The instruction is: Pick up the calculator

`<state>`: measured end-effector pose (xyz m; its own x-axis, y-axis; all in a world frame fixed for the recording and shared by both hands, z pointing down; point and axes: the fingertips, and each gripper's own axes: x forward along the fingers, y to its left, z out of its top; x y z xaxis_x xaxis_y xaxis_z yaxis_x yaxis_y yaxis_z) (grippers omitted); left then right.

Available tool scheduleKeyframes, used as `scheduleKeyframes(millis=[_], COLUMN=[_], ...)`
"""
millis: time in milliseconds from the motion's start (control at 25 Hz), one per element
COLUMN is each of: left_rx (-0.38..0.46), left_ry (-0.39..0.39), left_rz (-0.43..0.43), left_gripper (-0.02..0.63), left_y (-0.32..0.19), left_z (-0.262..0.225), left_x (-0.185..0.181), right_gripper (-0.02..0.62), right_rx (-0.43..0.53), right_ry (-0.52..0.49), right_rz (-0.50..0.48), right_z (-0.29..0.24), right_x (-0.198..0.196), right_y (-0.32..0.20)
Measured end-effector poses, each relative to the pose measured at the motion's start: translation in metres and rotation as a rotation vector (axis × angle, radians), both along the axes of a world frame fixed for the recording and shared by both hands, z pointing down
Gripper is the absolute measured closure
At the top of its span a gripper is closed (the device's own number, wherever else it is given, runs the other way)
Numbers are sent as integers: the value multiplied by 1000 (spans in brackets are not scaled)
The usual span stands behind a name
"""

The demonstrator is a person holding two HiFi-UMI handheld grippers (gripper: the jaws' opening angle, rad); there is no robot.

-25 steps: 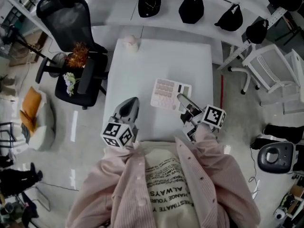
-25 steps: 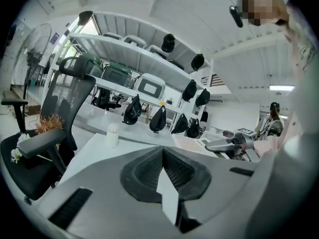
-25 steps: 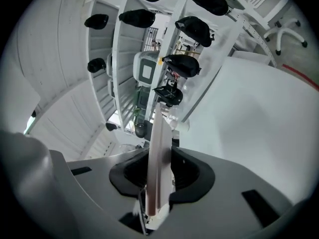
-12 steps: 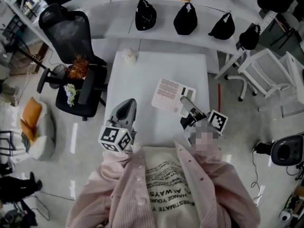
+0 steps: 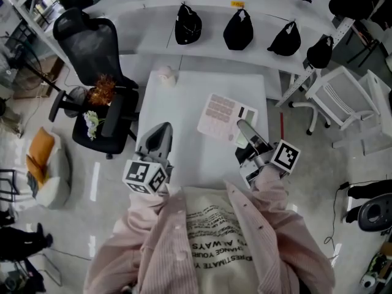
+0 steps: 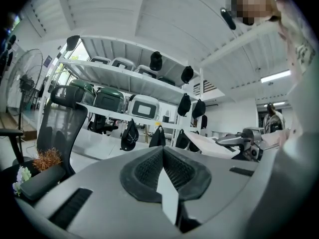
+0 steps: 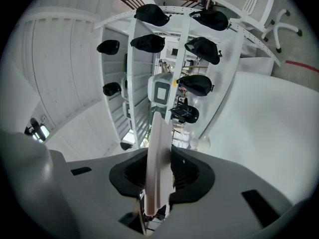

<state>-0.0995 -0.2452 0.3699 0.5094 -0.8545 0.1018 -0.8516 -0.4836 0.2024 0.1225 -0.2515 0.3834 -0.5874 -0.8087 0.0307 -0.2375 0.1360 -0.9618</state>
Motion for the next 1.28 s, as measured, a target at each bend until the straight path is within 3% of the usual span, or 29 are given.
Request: scheduleKeyframes(millis=[400,1280], left_rx=[47,4], left_ry=[-16,-23], left_rz=[-13,5], left_gripper=[604,604], left_y=[-3,-9], left_z=[-12,4], left_x=[-7,-4], right_gripper=[505,506], right_rx=[17,-5], right_ry=[-26,-23], right_rz=[13,23], right_z=[-7,1], right_x=[2,5], right_y=[-1,-4])
